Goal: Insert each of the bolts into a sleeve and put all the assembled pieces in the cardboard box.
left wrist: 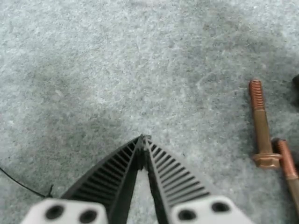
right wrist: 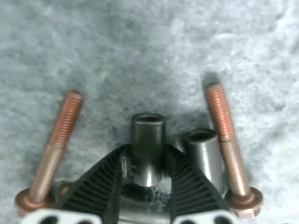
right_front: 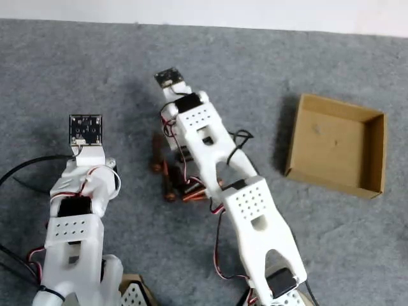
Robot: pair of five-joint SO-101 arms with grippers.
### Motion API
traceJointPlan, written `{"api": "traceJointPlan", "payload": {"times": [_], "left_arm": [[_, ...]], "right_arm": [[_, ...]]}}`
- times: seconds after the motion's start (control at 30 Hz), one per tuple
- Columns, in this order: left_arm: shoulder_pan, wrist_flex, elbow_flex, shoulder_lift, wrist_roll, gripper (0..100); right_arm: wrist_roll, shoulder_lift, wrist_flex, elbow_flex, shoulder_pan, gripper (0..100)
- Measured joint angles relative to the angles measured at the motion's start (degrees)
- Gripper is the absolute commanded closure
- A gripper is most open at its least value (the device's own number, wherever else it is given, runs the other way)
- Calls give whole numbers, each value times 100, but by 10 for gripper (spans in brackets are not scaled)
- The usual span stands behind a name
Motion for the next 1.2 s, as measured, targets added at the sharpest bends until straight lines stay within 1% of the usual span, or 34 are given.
{"api": "traceJointPlan", "payload": {"times": [0.27, 0.5, 0.67, 0.83, 1.2], "left_arm": [[0, 0, 0, 0, 0, 993], [0, 0, 0, 0, 0, 993], [0, 0, 0, 0, 0, 993], [0, 0, 0, 0, 0, 993], [0, 0, 0, 0, 0, 993]], "right_arm": [[0, -9, 53, -141, 176, 994], [-9, -325, 712, -211, 440, 994], [0, -554, 1108, -185, 800, 994], [0, -800, 1125, -185, 1160, 994], [0, -888, 1319, -185, 1196, 994]]}}
